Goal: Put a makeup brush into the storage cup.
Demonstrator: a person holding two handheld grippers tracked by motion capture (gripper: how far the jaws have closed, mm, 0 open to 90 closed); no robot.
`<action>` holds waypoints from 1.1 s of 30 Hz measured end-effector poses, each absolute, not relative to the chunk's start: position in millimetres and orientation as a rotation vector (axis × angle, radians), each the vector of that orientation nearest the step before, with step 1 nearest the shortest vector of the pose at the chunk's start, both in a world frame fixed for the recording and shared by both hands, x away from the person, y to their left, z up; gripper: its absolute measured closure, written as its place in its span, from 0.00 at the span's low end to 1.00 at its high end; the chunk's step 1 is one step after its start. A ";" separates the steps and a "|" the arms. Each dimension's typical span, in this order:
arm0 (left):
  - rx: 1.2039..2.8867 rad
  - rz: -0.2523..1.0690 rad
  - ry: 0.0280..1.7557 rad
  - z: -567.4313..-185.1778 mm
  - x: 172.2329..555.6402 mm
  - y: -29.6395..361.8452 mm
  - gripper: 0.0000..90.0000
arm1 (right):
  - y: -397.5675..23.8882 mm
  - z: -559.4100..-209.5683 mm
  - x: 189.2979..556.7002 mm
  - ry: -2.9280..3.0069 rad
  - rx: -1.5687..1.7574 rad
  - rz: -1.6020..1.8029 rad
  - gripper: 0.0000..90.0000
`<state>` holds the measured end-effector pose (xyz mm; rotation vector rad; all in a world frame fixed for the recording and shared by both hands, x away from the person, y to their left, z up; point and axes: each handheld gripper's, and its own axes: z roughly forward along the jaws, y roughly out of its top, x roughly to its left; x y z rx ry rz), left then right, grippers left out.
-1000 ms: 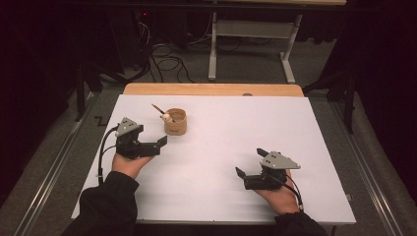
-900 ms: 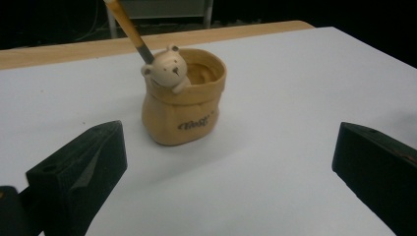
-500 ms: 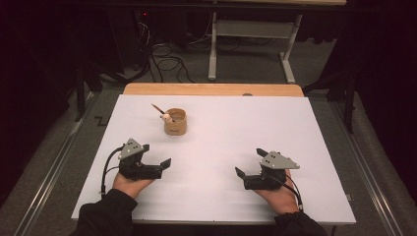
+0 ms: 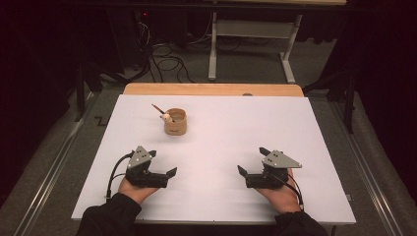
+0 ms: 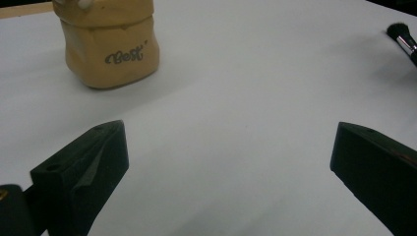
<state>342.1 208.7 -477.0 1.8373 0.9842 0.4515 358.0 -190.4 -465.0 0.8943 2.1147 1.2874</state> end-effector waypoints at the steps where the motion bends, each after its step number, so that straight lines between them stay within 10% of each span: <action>1: 1.832 0.457 0.984 -476.9 342.4 209.5 0.02 | -192.0 -464.4 358.0 2.107 0.902 1.283 0.04; 33: 1.784 0.461 0.943 -470.9 339.7 217.5 0.02 | -264.8 -444.4 348.1 1.826 1.122 1.218 0.02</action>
